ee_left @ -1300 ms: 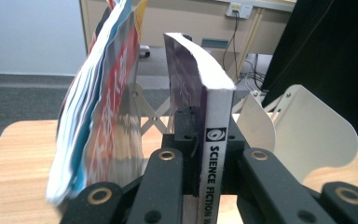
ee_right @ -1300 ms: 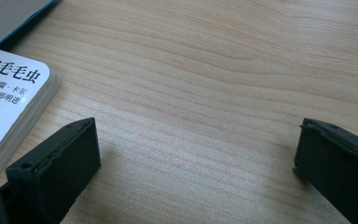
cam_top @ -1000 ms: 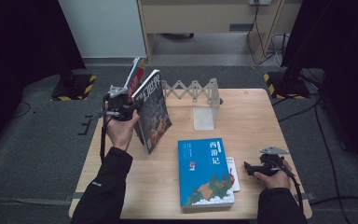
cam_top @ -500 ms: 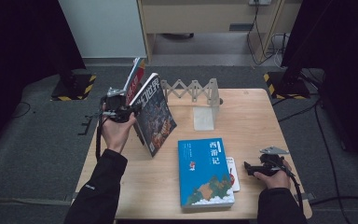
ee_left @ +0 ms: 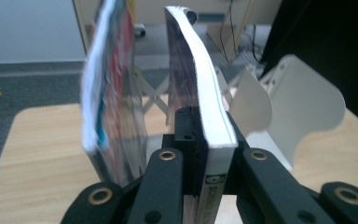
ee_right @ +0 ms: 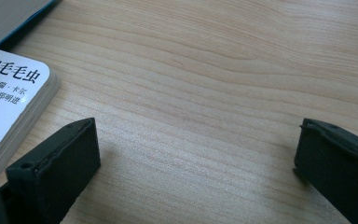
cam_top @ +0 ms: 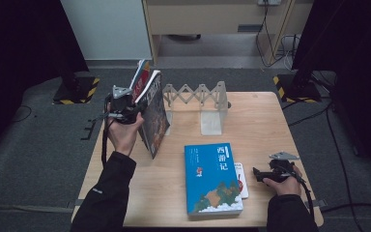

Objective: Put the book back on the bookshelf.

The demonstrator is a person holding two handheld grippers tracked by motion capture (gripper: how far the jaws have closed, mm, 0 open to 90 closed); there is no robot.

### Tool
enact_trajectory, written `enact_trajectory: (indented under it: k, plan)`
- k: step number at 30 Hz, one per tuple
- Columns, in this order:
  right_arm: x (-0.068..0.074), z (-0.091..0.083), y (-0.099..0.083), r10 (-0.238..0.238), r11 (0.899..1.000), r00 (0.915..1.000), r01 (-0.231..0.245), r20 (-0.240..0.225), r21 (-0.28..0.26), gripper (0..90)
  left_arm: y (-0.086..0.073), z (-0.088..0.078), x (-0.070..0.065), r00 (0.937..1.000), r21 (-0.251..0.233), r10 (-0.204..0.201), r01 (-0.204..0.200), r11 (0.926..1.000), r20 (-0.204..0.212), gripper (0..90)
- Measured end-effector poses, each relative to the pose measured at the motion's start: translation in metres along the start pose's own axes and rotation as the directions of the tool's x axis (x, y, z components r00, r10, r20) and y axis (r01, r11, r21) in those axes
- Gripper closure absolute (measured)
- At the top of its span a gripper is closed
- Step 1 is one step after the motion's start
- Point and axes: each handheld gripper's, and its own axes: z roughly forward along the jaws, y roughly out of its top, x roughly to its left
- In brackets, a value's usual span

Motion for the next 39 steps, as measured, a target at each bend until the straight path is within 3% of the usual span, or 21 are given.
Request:
enact_trajectory:
  k: [5,10,16,22,26,30,34,39]
  plan:
    - [0.0,0.0,0.0,-0.001,1.0,1.0,0.001,0.0,0.0,0.2,0.006,0.009,-0.001,0.9988,-0.055,-0.022,0.02,0.9983,-0.044,82.0]
    - [0.0,0.0,0.0,-0.006,1.0,1.0,0.006,0.001,-0.002,0.2,0.008,0.025,-0.007,0.9937,-0.097,-0.017,0.006,0.9953,-0.111,82.0]
    - [0.0,0.0,0.0,-0.005,1.0,1.0,0.005,0.001,-0.002,0.2,0.005,0.038,-0.01,0.9834,-0.098,0.001,-0.02,0.995,-0.182,82.0]
    - [0.0,0.001,0.001,0.004,1.0,1.0,-0.004,0.002,-0.002,0.2,0.002,0.038,-0.007,0.9761,-0.11,0.015,-0.039,0.9932,-0.217,81.9]
    - [0.0,0.001,0.001,0.006,1.0,1.0,-0.006,0.001,-0.001,0.2,-0.004,0.04,-0.006,0.9773,-0.078,0.02,-0.038,0.9962,-0.211,81.9]
    - [0.0,0.001,0.001,0.006,1.0,1.0,-0.006,0.002,-0.001,0.2,-0.005,0.039,-0.004,0.9837,-0.063,0.01,-0.022,0.9978,-0.18,81.8]
    - [0.0,0.001,0.001,0.006,1.0,1.0,-0.006,0.001,-0.001,0.2,-0.002,0.035,0.001,0.9906,-0.006,-0.013,0.012,0.9999,-0.136,81.4]
    - [0.0,0.001,0.001,0.006,1.0,1.0,-0.006,0.002,-0.001,0.2,0.002,0.034,0.008,0.9928,0.082,-0.019,0.029,0.9962,-0.118,81.1]
